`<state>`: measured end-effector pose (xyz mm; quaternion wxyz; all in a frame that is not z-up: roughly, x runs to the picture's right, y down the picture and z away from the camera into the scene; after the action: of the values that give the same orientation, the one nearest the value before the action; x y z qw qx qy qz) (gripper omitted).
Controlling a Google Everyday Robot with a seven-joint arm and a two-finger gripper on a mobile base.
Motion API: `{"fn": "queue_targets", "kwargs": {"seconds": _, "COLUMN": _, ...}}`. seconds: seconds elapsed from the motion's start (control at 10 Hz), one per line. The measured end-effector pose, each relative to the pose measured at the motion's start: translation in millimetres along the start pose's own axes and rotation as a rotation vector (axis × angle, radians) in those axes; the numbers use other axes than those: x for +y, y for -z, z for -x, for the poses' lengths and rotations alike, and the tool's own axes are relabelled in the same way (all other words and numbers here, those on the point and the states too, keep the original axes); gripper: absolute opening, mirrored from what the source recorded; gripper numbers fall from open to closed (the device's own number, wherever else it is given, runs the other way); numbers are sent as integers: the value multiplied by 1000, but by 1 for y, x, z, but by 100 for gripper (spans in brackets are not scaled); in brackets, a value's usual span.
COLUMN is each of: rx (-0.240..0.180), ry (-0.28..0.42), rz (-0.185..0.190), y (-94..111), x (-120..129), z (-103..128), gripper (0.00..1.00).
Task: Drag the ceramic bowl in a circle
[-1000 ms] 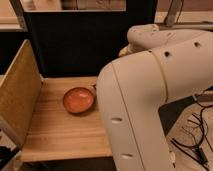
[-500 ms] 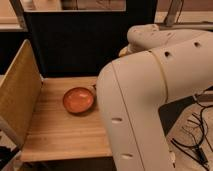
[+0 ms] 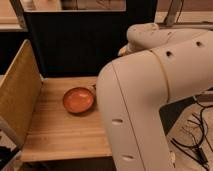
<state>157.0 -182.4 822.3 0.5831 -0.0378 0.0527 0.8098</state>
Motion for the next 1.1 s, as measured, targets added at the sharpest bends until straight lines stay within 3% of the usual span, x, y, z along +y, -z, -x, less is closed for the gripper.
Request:
{"fn": "queue_targets", "kwargs": {"seconds": 0.3, "rx": -4, "ry": 89, "rz": 9, "y": 17, "x": 18, "z": -6, "gripper": 80}}
{"fn": "queue_targets", "kwargs": {"seconds": 0.6, "rx": 13, "ry": 233, "rz": 18, "y": 24, "x": 53, "z": -34, "gripper": 80}}
{"fn": "queue_targets", "kwargs": {"seconds": 0.8, "rx": 51, "ry": 354, "rz": 59, "y": 23, "x": 100, "z": -73, "gripper": 80}}
{"fn": "queue_targets", "kwargs": {"seconds": 1.1, "rx": 116, "ry": 476, "rz": 107, "y": 22, "x": 159, "z": -121, "gripper": 80}}
